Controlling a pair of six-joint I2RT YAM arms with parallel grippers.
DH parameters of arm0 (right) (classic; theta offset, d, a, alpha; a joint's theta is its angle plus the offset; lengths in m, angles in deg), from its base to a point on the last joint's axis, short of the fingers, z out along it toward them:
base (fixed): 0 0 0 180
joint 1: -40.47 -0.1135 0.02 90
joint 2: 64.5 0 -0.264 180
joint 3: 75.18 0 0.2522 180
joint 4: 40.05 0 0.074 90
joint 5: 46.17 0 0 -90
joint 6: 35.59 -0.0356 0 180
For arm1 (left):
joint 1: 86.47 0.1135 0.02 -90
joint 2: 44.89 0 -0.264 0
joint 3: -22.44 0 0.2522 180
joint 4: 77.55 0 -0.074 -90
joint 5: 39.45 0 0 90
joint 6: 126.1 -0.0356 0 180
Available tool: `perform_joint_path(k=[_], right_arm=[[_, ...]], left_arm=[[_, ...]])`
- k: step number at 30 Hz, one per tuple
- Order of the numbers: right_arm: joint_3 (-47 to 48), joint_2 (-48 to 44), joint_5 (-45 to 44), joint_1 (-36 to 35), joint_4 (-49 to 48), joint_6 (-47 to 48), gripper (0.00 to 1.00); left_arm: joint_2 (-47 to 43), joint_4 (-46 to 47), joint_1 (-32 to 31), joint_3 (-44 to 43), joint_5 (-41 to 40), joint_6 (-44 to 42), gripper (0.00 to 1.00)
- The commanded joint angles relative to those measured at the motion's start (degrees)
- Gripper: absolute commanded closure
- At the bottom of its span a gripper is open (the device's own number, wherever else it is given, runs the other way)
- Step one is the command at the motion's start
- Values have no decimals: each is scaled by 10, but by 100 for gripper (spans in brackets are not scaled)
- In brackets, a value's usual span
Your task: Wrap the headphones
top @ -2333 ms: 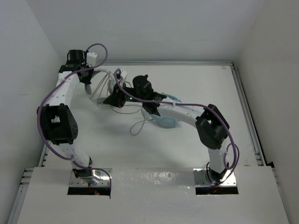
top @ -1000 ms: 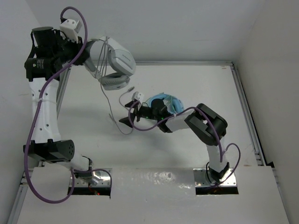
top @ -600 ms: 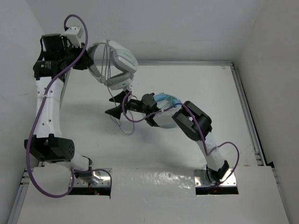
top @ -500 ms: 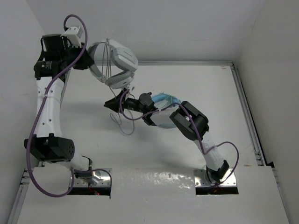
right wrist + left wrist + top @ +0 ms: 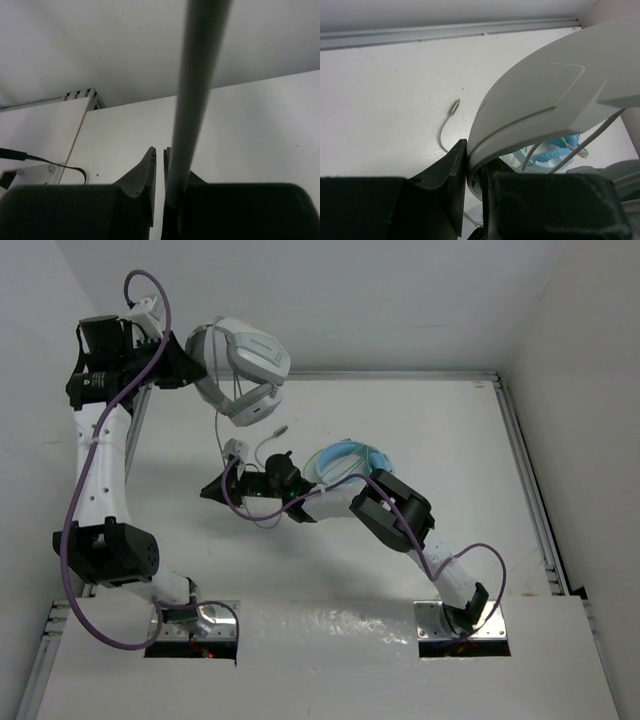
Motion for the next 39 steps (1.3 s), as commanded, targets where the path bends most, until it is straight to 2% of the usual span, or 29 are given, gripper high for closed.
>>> perform_joint_path(k=[1, 2, 3, 4, 5, 7, 8, 10, 12, 16, 19, 22, 24, 25, 27, 28, 30, 31, 33, 34, 35, 39], right_arm=[[2, -18, -9, 0, 20, 25, 88], [-6, -20, -12, 4, 12, 23, 82], [-14, -20, -16, 10, 0, 10, 70], [-22, -17, -20, 25, -7, 0, 52], [-23, -12, -23, 31, -16, -13, 39], [-2, 19, -8, 47, -32, -42, 30], [8, 30, 4, 50, -39, -43, 19], [49, 60, 15, 51, -40, -21, 14], [89, 73, 27, 50, 16, 13, 13], [57, 64, -13, 51, 42, 47, 13], [36, 61, -18, 53, 46, 43, 21], [3, 54, -18, 58, 29, 23, 44], [-27, 47, -18, 75, -6, -20, 65], [-33, 45, -12, 85, -18, -42, 81], [-35, 43, 11, 124, -73, -139, 94], [-30, 42, 39, 139, -95, -170, 100], [-16, 21, 54, 173, -115, -219, 100], [-14, 7, 56, 182, -102, -221, 100], [-8, -51, 55, 205, -30, -205, 100], [-8, -72, 54, 212, -5, -198, 100], [-8, -95, 50, 218, 19, -189, 100], [10, -189, 14, 230, 184, -99, 100]], left_arm=[[-23, 39, 2, 1, 35, 9, 100], [-26, 20, 1, -5, 37, -8, 100], [-33, 8, 1, -21, 39, -17, 100], [-37, -2, 1, -30, 42, -26, 100], [-40, -25, 1, -41, 48, -49, 100], [-46, -46, 1, -81, 53, -66, 100], [-45, -65, 2, -95, 52, -70, 100], [-46, -71, 1, -133, 46, -70, 100], [-41, -72, 2, -170, 42, -66, 100], [-29, -86, 2, -234, 45, -52, 100], [-18, -96, 2, -277, 48, -46, 100], [-16, -100, 2, -282, 56, -44, 100], [-20, -105, 2, -265, 65, -52, 100], [-23, -114, 1, -257, 79, -74, 100], [-36, -129, 2, -227, 104, -116, 100], [-41, -153, 2, -218, 124, -179, 100], [-50, -204, 1, -190, 157, -290, 100], [-54, -259, 2, -176, 153, -397, 100], [-57, -326, 1, -127, 89, -532, 100], [-58, -328, 0, -105, 58, -555, 100], [-69, -328, 0, -40, 25, -586, 100], [-75, -321, -1, 91, -103, -733, 100]])
